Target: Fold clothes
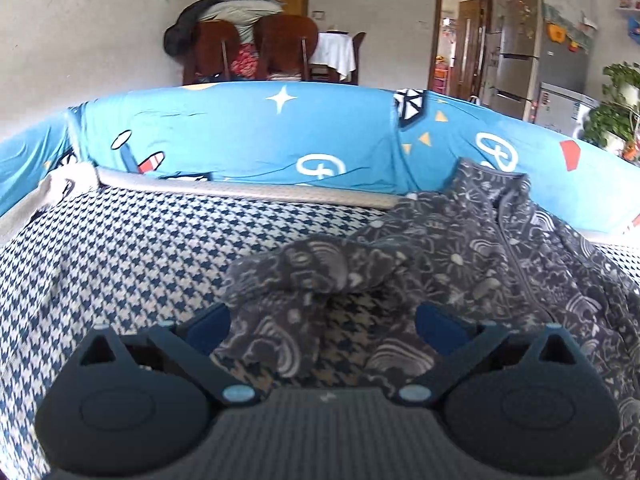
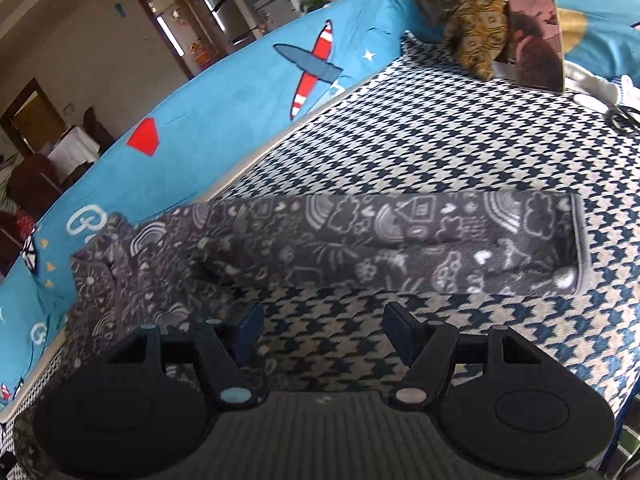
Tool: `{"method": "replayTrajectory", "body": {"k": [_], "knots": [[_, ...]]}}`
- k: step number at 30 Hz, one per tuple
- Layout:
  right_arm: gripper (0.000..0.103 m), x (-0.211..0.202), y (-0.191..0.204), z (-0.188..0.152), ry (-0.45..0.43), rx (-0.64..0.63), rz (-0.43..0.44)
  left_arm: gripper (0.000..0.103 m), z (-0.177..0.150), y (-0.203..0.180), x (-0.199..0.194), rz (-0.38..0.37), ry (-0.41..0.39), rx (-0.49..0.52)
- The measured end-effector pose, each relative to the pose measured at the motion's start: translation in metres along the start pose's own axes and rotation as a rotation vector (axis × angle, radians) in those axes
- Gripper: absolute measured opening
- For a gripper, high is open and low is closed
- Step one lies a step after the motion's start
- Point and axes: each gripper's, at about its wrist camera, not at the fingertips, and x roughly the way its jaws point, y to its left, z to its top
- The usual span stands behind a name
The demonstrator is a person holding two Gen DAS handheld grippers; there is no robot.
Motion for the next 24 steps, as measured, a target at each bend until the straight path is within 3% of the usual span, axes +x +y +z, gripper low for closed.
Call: {"method": "replayTrajectory", "body": {"k": [3,8,14,16,18,24], "knots": [[0.076,0.005,0.018,-0.013,0.033,-0.051,0.044,0.103,-0.001,0.012,-0.004,0.033,0.000,-0.013],[0.076,0.014,0.045,-0.034,0.084,-0.135,0.081,0.103,-0.001,0.040,-0.002,0.072,0.028,-0.069],[0.077,0.024,0.075,-0.064,0.127,-0.232,0.120,0.103,-0.005,0.069,-0.002,0.056,0.059,-0.153],[0.078,0.026,0.084,-0.075,0.127,-0.267,0.115,0.103,-0.005,0.077,-0.001,0.047,0.071,-0.187],[0.087,0.027,0.092,-0.086,0.105,-0.309,0.093,0.103,-0.005,0.085,0.001,0.034,0.088,-0.230],[0.098,0.027,0.107,-0.109,0.065,-0.440,0.033,0.103,-0.006,0.111,0.018,-0.034,0.156,-0.410]]}}
